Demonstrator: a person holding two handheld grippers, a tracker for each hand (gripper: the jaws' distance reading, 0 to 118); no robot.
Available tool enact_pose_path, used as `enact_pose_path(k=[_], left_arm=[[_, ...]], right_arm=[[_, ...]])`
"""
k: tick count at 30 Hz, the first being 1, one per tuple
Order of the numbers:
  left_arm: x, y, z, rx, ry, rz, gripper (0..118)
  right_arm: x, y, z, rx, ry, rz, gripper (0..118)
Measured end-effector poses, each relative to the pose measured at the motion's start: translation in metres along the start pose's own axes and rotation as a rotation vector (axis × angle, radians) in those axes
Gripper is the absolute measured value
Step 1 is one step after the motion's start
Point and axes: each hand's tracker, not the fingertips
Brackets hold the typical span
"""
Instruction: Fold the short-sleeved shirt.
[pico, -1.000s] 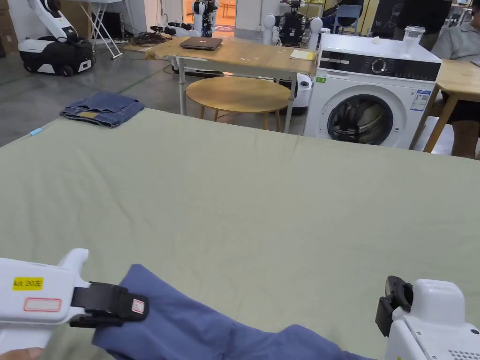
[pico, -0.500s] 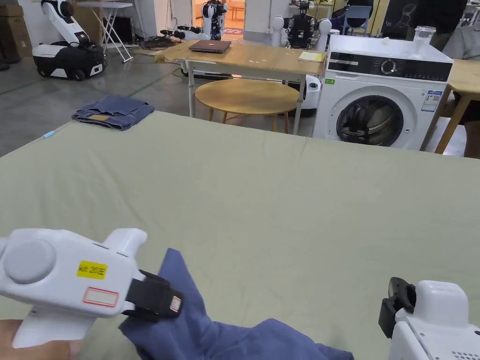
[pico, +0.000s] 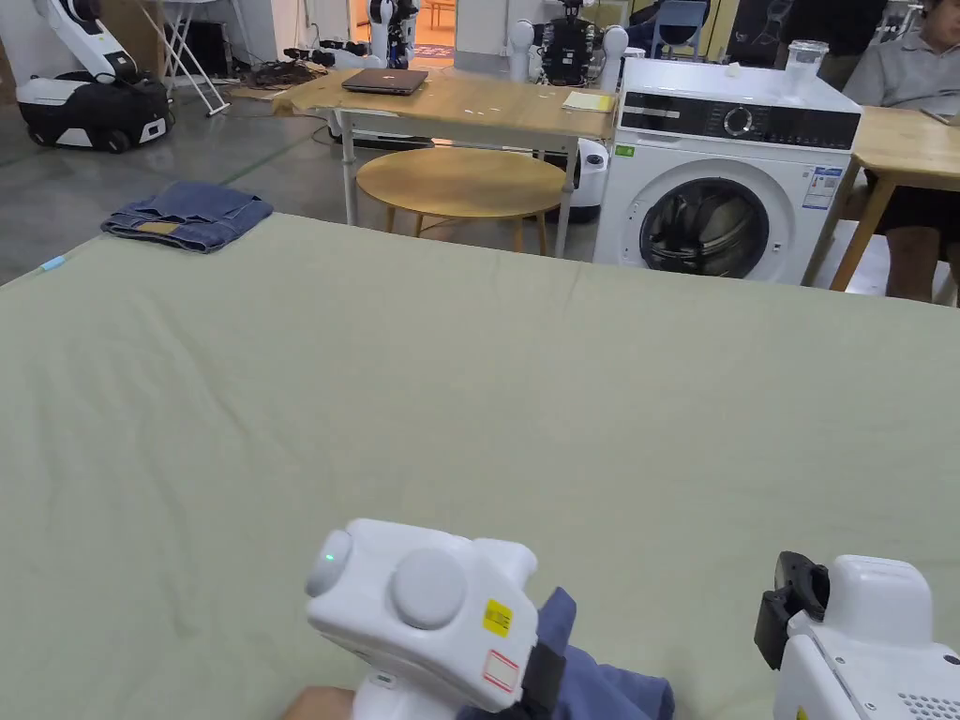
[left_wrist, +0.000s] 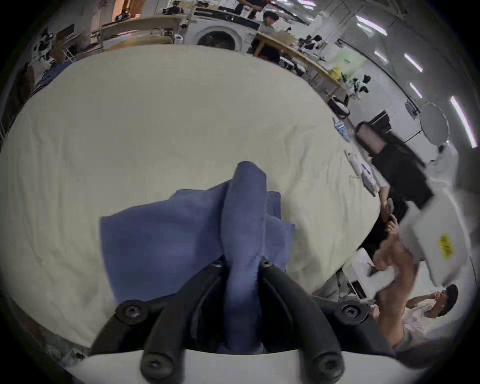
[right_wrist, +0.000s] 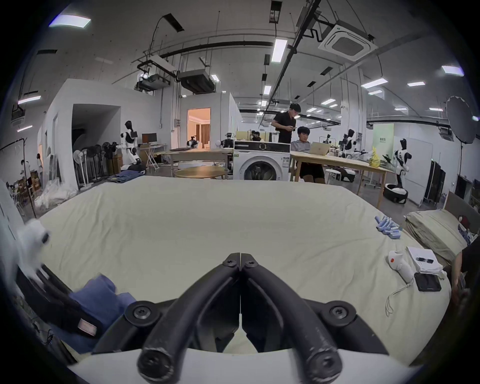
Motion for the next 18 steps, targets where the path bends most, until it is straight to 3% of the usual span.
enact_pose_path(k=[7, 8, 11, 18], left_arm=[[0.011, 0.0, -0.046, -0.023, 0.04, 0.04, 8], [0.008, 0.0, -0.048, -0.026, 0.039, 0.048, 13], [0.002, -0.002, -0.041, -0.038, -0.082, 0.077, 43], [-0.006, 0.001, 0.017, 0.084, -0.3, 0.123, 44]], right_arm=[[0.007, -0.005, 0.0, -0.017, -0.017, -0.009, 0], [0.007, -0.005, 0.0, -0.018, -0.019, -0.008, 0], [0.008, -0.006, 0.0, -0.02, -0.017, -0.01, 0], [0.01, -0.005, 0.003, -0.01, -0.016, -0.014, 0]])
